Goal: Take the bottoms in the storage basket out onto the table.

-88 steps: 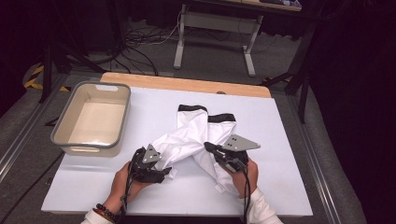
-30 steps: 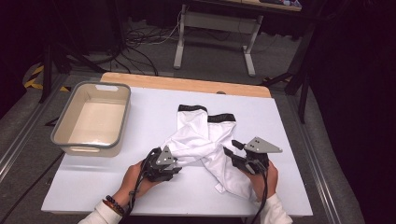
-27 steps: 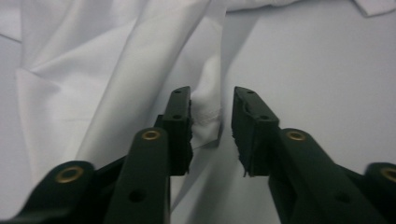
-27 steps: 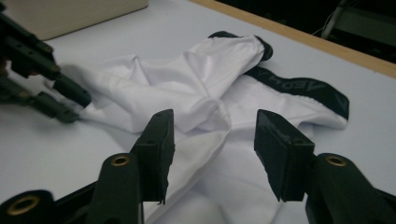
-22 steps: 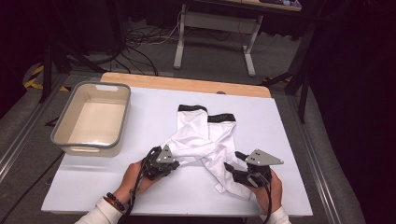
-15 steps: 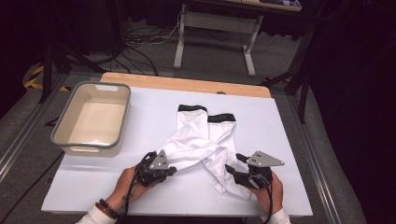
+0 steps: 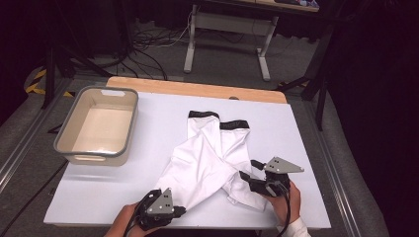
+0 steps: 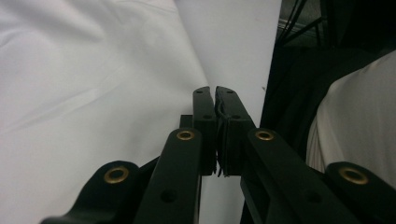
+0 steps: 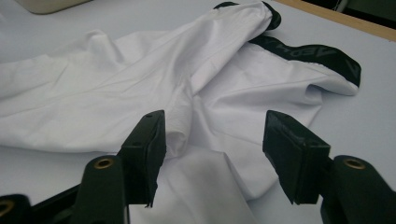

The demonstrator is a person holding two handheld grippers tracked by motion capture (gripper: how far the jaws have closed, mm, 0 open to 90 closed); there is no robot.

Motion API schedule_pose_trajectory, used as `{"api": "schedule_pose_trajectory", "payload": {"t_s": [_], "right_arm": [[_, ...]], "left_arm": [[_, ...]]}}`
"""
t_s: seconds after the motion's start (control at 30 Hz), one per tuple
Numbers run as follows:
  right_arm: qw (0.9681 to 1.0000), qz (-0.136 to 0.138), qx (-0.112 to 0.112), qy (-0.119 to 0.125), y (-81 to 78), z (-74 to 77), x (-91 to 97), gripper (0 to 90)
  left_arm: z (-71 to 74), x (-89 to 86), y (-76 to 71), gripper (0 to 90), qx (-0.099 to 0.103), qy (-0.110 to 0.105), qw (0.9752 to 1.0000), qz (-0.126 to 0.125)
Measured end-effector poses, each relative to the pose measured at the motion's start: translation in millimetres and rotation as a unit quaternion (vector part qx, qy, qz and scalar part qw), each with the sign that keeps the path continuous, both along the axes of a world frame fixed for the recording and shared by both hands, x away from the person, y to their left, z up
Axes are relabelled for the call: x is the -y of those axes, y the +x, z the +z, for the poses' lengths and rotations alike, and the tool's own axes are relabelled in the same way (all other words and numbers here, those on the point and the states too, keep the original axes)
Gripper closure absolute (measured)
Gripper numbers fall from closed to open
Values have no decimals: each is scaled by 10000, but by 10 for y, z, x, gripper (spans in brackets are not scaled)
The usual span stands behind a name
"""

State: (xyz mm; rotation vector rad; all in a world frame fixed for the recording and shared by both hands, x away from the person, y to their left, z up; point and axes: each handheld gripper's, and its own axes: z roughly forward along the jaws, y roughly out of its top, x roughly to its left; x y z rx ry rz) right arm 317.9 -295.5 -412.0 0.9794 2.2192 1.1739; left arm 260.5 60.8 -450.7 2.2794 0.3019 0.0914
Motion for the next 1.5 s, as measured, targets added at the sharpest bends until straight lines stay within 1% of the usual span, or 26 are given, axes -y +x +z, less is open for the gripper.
{"api": "schedule_pose_trajectory", "payload": {"t_s": [0.2, 0.33, 0.43, 0.47, 0.57, 0.6, 0.67, 0.7, 0.77, 0.8, 0.83, 0.87, 0.97, 1.03, 1.07, 1.1, 1.17, 1.2, 1.23, 1.3, 1.33, 1.37, 1.4, 1.43, 1.47, 1.5], "right_arm": [[9999, -112, 34, -3, 30, 5, 61, 396], [9998, -183, 67, -84, 36, -1, 74, 366], [9997, -222, 78, -110, 38, -15, 74, 354], [9997, -223, 83, -101, 41, -17, 75, 354], [9996, -236, 119, -97, 40, -11, 78, 343], [9996, -230, 132, -90, 39, -7, 82, 343], [9995, -262, 175, -73, 37, 4, 97, 343], [9993, -292, 207, -51, 37, 23, 118, 341], [9991, -337, 263, -33, 39, 48, 143, 340], [9991, -337, 263, -33, 39, 48, 143, 340], [9987, -401, 324, -16, 52, 76, 173, 342], [9985, -429, 349, 3, 68, 89, 188, 343], [9980, -485, 400, -18, 109, 117, 220, 343], [9973, -580, 457, -39, 212, 136, 279, 343], [9973, -580, 457, -39, 212, 136, 279, 343], [9971, -606, 453, -42, 245, 136, 295, 347], [9969, -675, 398, -75, 349, 130, 334, 363], [9974, -649, 270, -134, 480, 107, 349, 366], [9974, -649, 270, -134, 480, 107, 349, 366], [9976, -623, 181, -241, 632, 66, 337, 382], [9977, -606, 96, -280, 714, 36, 328, 390], [9978, -600, -38, -289, 797, 5, 316, 392], [9980, -558, -174, -224, 872, -27, 301, 396], [9984, -431, -342, -145, 958, -69, 271, 397], [9983, -375, -426, -149, 1019, -108, 242, 396], [9979, -368, -485, -206, 1063, -139, 218, 396]], "left_arm": [[-43, 88, -13, 871, -26, 53, 9999, -116], [-63, 100, -10, 871, -8, -15, 9999, -120], [-73, 80, -8, 868, -67, -128, 9999, -45], [-70, 81, -11, 863, -24, -152, 9999, -32], [-24, 64, -21, 797, 100, -253, 9996, 2], [-5, 55, -25, 735, 130, -294, 9994, 103], [34, 28, -10, 684, 147, -399, 9990, 143], [59, 16, -4, 623, 214, -422, 9986, 225], [159, -53, 70, 605, 302, -640, 9965, 455], [159, -53, 70, 596, 302, -640, 9965, 455], [198, -74, 103, 582, 401, -714, 9949, 583], [236, -87, 148, 542, 472, -780, 9932, 718], [333, -99, 317, 517, 662, -857, 9888, 1028], [379, -97, 486, 444, 730, -878, 9861, 1208], [392, -95, 550, 444, 746, -874, 9855, 1252], [410, -91, 633, 427, 810, -847, 9839, 1352], [436, -82, 837, 366, 888, -821, 9791, 1635], [434, -57, 1072, 344, 898, -765, 9767, 1791], [434, -57, 1072, 346, 898, -765, 9767, 1791], [401, 2, 1326, 346, 694, -669, 9767, 1917], [379, 47, 1438, 347, 680, -579, 9765, 1964], [350, 92, 1546, 352, 704, -495, 9753, 2032], [306, 137, 1685, 365, 652, -458, 9748, 2086], [261, 168, 1785, 377, 690, -431, 9731, 2156], [226, 183, 1860, 393, 675, -416, 9715, 2232], [176, 200, 1965, 400, 490, -429, 9713, 2286]]}}
